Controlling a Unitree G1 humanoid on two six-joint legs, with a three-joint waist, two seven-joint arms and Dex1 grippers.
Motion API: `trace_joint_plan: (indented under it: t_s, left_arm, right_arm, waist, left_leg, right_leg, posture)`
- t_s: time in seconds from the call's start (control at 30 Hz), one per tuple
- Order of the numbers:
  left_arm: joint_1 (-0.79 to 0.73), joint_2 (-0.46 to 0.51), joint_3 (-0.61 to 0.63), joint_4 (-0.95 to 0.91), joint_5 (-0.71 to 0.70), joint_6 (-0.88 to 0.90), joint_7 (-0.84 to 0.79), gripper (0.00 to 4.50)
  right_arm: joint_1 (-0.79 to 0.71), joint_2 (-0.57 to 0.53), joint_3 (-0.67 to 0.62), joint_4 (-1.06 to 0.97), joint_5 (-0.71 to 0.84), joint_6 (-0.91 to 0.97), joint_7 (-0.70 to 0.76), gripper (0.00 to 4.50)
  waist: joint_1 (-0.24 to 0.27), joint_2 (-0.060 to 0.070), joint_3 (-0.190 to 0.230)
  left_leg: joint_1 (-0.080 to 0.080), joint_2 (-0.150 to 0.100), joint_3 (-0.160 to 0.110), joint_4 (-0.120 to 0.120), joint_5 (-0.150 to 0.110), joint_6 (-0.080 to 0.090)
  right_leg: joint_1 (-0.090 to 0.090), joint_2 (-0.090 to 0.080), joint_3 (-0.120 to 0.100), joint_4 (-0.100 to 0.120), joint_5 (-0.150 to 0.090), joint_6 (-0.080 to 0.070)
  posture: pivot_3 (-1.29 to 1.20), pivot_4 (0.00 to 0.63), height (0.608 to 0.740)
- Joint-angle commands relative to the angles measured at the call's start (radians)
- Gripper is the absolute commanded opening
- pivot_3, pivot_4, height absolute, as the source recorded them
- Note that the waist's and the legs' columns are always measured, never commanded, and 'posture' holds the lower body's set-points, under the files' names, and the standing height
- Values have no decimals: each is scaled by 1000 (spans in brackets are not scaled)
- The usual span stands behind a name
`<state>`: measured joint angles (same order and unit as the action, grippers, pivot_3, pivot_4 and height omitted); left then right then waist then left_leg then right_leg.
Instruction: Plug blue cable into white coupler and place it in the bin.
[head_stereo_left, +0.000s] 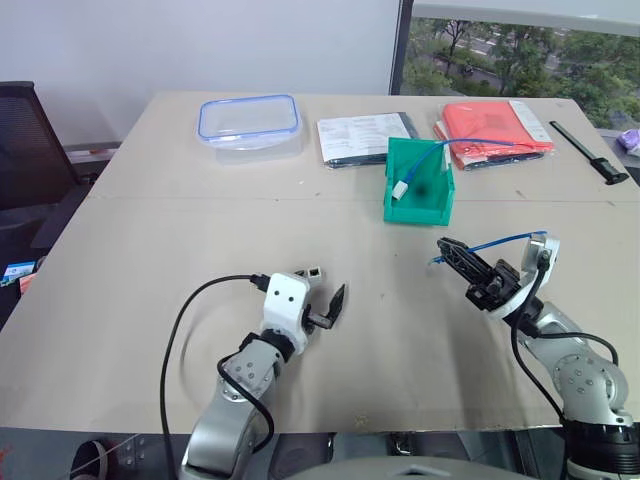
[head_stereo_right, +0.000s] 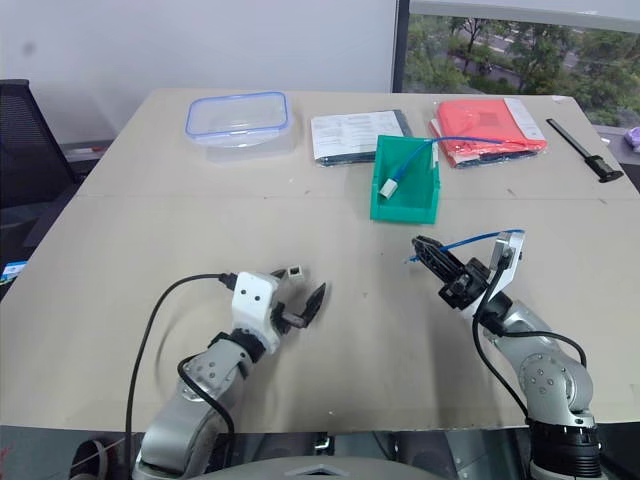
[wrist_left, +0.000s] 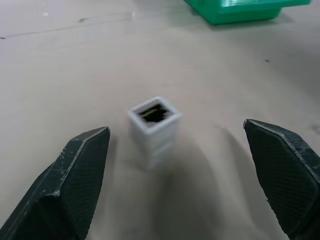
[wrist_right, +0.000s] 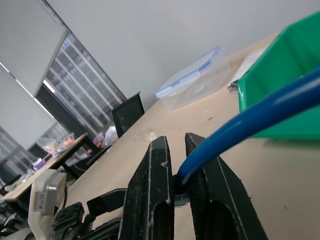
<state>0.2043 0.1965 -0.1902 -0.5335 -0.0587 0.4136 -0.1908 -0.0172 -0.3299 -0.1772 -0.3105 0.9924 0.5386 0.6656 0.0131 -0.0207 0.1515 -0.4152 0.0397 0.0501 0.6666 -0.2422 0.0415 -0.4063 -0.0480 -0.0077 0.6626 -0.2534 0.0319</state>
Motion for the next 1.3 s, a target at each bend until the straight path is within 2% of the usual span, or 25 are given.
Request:
trace_joint_plan:
  t_s: [0.03,0.27,0.77,0.87,0.93,1.0,1.07,1.1,1.23,1.3]
  left_arm:
    - [3,-44,-27,11,59,-47,71,4387]
    - [19,-116,-82,42,144,-75,158,4387]
    - [-6,-221,-59,112,213,-125,294,4387]
    - [-11,-231,-57,127,219,-145,307,3545]
    - [-15,-233,-56,133,221,-157,307,2659]
    - [-19,-233,-53,141,221,-162,306,1538]
    - [-24,-231,-46,150,218,-167,302,750]
    - [-27,-228,-42,155,215,-168,298,541]
    - [-49,-198,-28,176,185,-176,239,543]
    - [-70,-147,-40,189,140,-199,136,543]
  right_arm:
    - [-2,-23,-42,-50,35,17,-11,0]
    - [-8,-48,-59,-64,60,50,-32,0]
    - [-26,-94,-68,-76,92,97,-63,0]
    - [-27,-95,-62,-76,91,96,-65,0]
    - [-29,-94,-60,-75,88,93,-65,0]
    - [-31,-90,-57,-74,85,90,-67,0]
    - [-34,-86,-54,-74,81,87,-69,0]
    - [-36,-84,-52,-73,79,85,-69,0]
    - [-46,-76,-38,-77,69,79,-64,0]
    - [-57,-75,-18,-84,54,76,-52,0]
  waist:
    - [0,0,0]
    - [0,0,0]
    - [0,0,0]
    - [0,0,0]
    - [0,0,0]
    - [0,0,0]
    - [0,0,0]
    - [0,0,0]
    - [0,0,0]
    - [0,0,0]
  left_leg:
    - [0,0,0,0,0,0]
    - [-1,0,0,0,0,0]
    - [-1,0,-1,0,0,0]
    - [-1,0,0,0,0,0]
    - [-1,0,0,0,0,0]
    - [-1,0,-1,0,0,0]
    - [-1,0,-1,0,0,0]
    - [-1,0,-1,0,0,0]
    - [-1,0,-1,0,0,0]
    - [-1,0,-1,0,0,0]
  right_leg:
    - [0,0,0,0,0,0]
    - [0,1,0,-1,0,0]
    - [0,1,-1,-1,0,0]
    - [0,1,0,-1,0,0]
    - [0,1,0,-1,0,0]
    - [0,1,-1,-1,0,0]
    - [0,1,-1,-1,0,0]
    - [0,1,-1,-1,0,0]
    - [0,1,-1,-1,0,0]
    - [0,1,-1,-1,0,0]
  posture:
    - [0,150,737]
    - [0,150,737]
    - [0,150,737]
    - [0,150,737]
    - [0,150,737]
    - [0,150,737]
    - [0,150,737]
    - [0,150,737]
    - [0,150,737]
    - [0,150,737]
